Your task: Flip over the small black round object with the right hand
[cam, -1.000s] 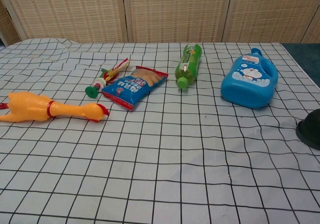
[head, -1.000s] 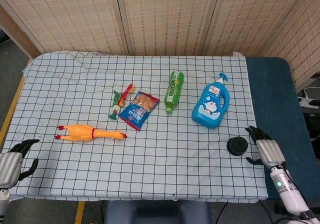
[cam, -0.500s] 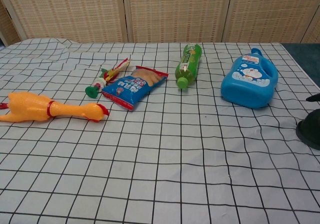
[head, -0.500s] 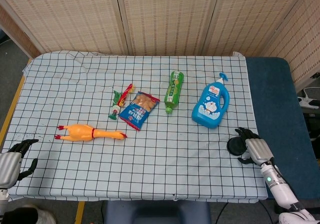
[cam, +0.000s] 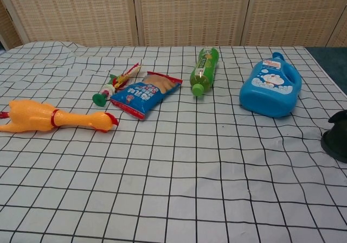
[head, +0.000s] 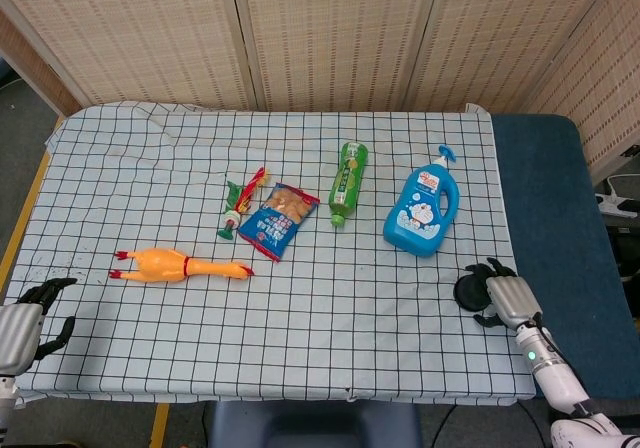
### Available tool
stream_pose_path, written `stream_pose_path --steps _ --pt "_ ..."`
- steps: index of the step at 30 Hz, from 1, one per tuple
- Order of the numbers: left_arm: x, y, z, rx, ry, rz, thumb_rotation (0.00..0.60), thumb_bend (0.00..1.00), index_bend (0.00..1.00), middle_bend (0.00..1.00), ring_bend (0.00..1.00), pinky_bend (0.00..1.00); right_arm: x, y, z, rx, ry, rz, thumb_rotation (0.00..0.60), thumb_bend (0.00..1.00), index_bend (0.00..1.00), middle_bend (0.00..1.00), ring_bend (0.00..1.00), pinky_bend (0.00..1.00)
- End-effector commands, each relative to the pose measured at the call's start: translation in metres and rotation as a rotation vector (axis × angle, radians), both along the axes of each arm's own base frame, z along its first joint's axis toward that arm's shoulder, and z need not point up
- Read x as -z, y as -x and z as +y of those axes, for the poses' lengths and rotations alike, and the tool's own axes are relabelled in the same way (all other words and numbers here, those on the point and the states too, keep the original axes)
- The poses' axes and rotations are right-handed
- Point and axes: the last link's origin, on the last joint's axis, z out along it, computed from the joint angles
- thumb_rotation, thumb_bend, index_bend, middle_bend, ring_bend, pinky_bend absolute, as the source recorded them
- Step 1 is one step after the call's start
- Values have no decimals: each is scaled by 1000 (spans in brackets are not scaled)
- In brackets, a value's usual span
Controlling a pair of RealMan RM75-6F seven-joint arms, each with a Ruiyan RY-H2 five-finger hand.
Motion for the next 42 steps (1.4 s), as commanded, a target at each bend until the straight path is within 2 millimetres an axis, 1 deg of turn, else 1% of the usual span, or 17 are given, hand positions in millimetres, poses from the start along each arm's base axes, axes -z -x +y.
stream_pose_path --steps 1,3,5,15,17,19,21,24,26,29,32,36,39,41,42 --pt "0 0 0 1 3 1 600 434 227 254 310 634 0 0 1 -4 5 7 600 107 234 255 115 253" --pt "1 0 0 2 4 5 600 434 227 254 309 634 -1 0 2 -7 7 12 600 107 262 296 157 297" --pt "1 0 0 -1 5 0 600 434 227 254 310 634 -1 0 2 -7 10 16 600 106 281 311 172 314" --pt "1 -1 0 3 5 4 600 433 227 254 309 633 -4 4 6 21 8 51 600 104 282 313 176 317" --pt "1 -1 0 4 3 5 600 433 227 254 309 634 -4 5 6 24 11 52 600 104 309 315 191 329" --pt "1 -1 -1 5 2 2 600 434 227 254 310 634 -4 7 6 22 17 55 600 110 354 339 235 368" --pt "1 -1 -1 8 3 5 600 434 227 254 310 634 -5 8 8 18 19 59 600 150 417 388 290 414" --pt "1 -1 -1 5 4 9 600 434 227 254 310 634 -8 6 8 -1 34 60 600 257 485 435 337 458" --pt "1 -1 0 3 4 5 600 434 227 253 310 634 -11 2 8 -20 57 46 600 277 502 444 347 469" --pt "1 -2 -1 11 4 12 600 435 227 254 310 634 -17 -7 7 -73 105 -1 600 278 509 446 347 470" --pt "2 -2 -1 8 4 10 600 435 227 253 310 633 -24 -22 7 -154 164 -80 600 278 512 447 347 469" --pt "3 -3 -1 13 6 17 600 434 227 253 309 634 -34 -53 8 -339 242 -190 600 278 523 448 347 469" --pt "3 -3 -1 10 8 16 600 435 227 253 310 634 -40 -67 12 -482 304 -237 600 278 529 447 347 470" --pt "3 -4 -1 12 9 16 600 435 227 254 310 634 -42 -63 15 -512 325 -211 600 277 530 447 347 471" --pt "3 -4 -1 13 9 19 600 435 227 254 309 634 -43 -55 17 -489 324 -160 600 277 531 447 347 471"
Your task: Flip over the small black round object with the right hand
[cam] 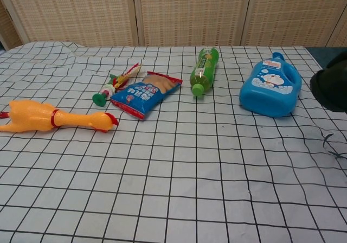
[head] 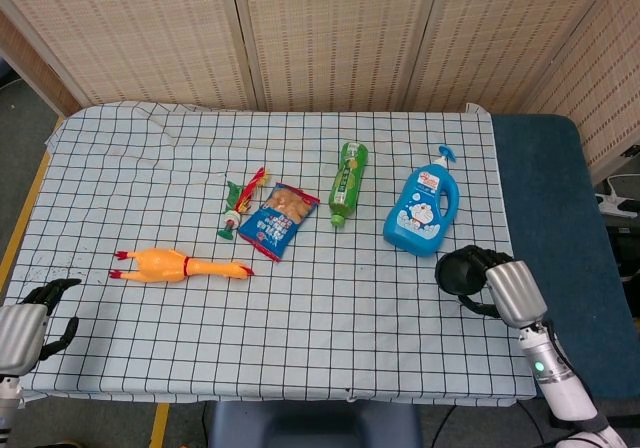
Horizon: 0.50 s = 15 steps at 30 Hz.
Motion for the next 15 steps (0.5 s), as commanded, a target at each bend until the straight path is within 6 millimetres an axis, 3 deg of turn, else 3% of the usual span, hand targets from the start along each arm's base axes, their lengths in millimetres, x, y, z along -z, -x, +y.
stream_pose_path --steps 1,6,9,12,15 --pt "0 0 -1 1 -1 4 600 435 227 253 310 634 -5 12 9 -20 44 66 600 278 531 447 347 471" --pt "-3 -1 -1 4 -13 -8 600 434 227 254 324 634 -29 51 16 256 51 402 600 293 542 449 348 471" --pt "-5 -1 -3 9 -23 -6 600 434 227 254 324 634 -42 62 23 414 109 542 600 294 566 463 362 484" --pt "-4 -1 -2 9 -20 -8 600 434 227 253 324 634 -49 59 26 522 151 586 600 295 573 466 367 489" --pt "-2 -2 -2 14 -15 5 600 434 227 254 324 634 -45 50 23 493 162 550 600 296 573 466 367 489"
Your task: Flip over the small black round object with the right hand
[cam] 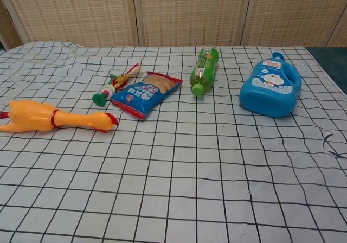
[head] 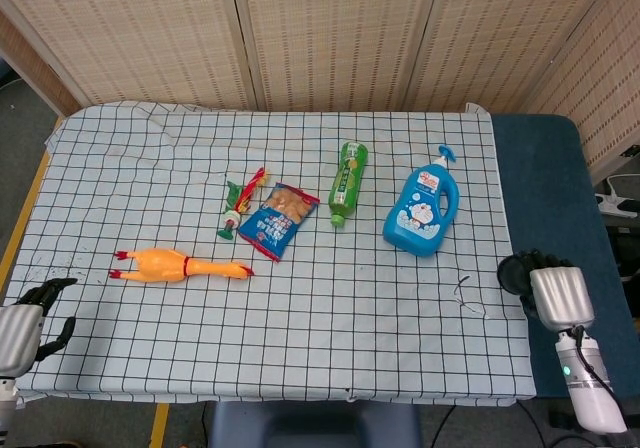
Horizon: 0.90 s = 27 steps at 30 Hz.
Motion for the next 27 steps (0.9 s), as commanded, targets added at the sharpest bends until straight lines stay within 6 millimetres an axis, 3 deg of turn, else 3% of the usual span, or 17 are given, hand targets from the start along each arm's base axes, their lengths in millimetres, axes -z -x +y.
stream_pose_path --steps 1,10,16,20,27 --pt "2 0 0 1 4 8 600 434 227 254 324 634 -11 -4 7 97 59 -3 600 296 573 466 367 489" --pt "3 0 1 3 6 4 600 433 227 253 324 634 11 -45 4 -372 -113 -554 600 296 565 466 368 490" --pt "3 0 1 9 1 7 600 433 227 253 323 634 14 -63 9 -563 -133 -625 600 296 556 466 367 490" --pt "2 -1 0 14 -1 7 600 434 227 253 324 634 14 -44 9 -471 -117 -472 600 296 556 466 367 490" --pt "1 -1 0 12 -4 7 600 434 227 253 323 634 0 17 -3 -101 -30 -231 600 296 557 466 368 490"
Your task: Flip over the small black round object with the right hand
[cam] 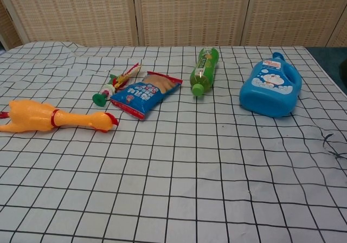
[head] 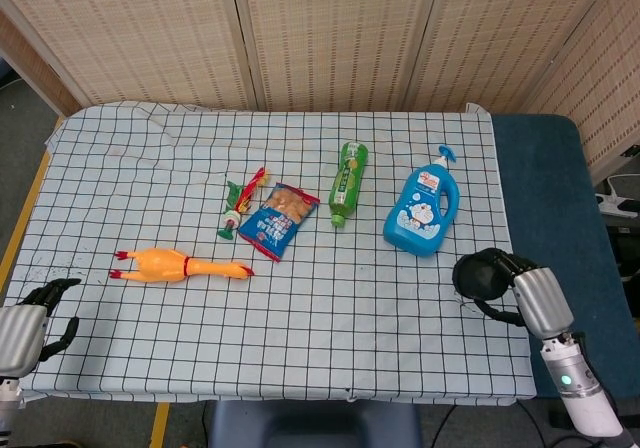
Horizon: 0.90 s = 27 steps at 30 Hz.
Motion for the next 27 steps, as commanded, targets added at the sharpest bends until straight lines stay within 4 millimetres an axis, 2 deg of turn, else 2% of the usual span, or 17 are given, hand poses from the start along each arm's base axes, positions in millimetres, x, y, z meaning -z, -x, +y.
stream_pose_path --steps 1,5,10,14,18,21,23,25,27 --pt "-1 0 0 1 -3 6 600 434 227 253 323 634 -10 49 -8 245 49 386 600 296 558 466 368 490" --pt "0 1 1 -6 -1 -3 600 434 227 253 324 634 -14 53 -15 305 94 425 600 296 558 466 367 490" --pt "0 1 1 -6 1 -3 600 434 227 253 324 634 -11 38 -16 265 90 351 600 296 558 466 367 490" --pt "-1 0 1 -1 -2 3 600 434 227 253 324 634 -3 4 -15 150 42 294 600 295 558 466 367 490" --pt "-1 1 1 -3 -2 3 600 433 227 253 324 634 -1 -11 -14 108 22 274 600 296 558 466 367 490" --pt "0 1 1 -7 2 -2 600 433 227 253 324 634 5 -55 -11 1 -54 234 600 295 558 466 367 490" --pt "0 1 1 -6 1 1 600 434 227 253 324 634 5 -94 -8 -99 -80 223 600 296 558 466 367 490" --pt "-1 0 1 -3 -1 -4 600 434 228 253 324 634 3 -98 -5 -95 -70 246 600 295 558 466 367 490" --pt "-1 1 1 -2 -2 2 600 434 227 253 324 634 4 -87 -5 -49 -72 274 600 295 558 466 367 490"
